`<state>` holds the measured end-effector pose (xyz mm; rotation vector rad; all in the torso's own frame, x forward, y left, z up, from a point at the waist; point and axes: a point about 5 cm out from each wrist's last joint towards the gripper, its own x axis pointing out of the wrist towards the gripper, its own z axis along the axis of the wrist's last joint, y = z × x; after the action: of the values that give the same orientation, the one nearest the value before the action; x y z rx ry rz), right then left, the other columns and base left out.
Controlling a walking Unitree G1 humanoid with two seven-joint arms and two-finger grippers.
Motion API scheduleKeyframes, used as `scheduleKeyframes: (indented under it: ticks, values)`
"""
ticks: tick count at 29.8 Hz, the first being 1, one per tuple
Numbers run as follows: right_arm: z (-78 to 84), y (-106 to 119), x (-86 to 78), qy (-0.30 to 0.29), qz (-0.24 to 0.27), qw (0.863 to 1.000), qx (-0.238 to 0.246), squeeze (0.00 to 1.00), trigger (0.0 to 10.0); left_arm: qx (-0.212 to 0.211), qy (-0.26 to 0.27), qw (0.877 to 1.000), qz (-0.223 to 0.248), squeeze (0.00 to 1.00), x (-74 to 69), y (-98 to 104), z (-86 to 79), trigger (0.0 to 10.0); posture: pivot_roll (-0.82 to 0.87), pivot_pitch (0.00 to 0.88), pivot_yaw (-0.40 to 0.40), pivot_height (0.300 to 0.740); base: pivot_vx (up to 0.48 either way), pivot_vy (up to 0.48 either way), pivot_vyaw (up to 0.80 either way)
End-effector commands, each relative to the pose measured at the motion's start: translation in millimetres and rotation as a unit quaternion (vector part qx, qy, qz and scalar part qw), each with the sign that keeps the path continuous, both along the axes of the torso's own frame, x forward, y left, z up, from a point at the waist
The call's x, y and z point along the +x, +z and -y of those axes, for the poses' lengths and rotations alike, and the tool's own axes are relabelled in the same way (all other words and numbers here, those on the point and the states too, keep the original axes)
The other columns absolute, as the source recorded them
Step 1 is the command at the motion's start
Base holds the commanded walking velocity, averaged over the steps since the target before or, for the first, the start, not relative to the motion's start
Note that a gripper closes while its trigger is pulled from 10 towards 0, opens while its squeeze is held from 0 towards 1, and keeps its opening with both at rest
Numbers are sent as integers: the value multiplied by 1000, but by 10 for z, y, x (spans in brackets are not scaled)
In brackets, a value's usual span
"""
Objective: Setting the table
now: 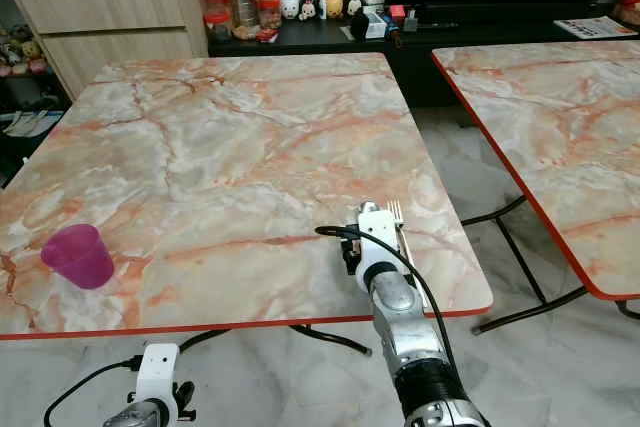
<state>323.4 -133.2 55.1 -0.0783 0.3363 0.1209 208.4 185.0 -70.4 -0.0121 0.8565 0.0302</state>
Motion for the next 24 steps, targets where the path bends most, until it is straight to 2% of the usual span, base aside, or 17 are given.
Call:
scheduleKeyframes:
  ticks: [1, 3, 11, 24]
  values:
    - [12, 33, 41, -6, 8, 1000, 0, 0, 10000, -1, 6, 1000, -9, 0, -36, -20, -19, 10000, -88, 0, 2, 740, 0, 0, 0]
    - [82, 55, 57, -25, 13, 1000, -2, 0, 10000, -1, 6, 1000, -9, 0, -37, -20, -25, 10000, -88, 0, 4, 740, 0, 0, 0]
    - [138, 15, 40, -36, 5, 999, -6, 0, 10000, -2, 3, 1000, -10, 0, -40, -22, -25, 10000, -91, 0, 6, 740, 0, 0, 0]
    - [84, -124, -24, -37, -22, 999, 2, 0, 10000, -1, 3, 1000, -14, 0, -57, -31, -34, 10000, -84, 0, 4, 740, 0, 0, 0]
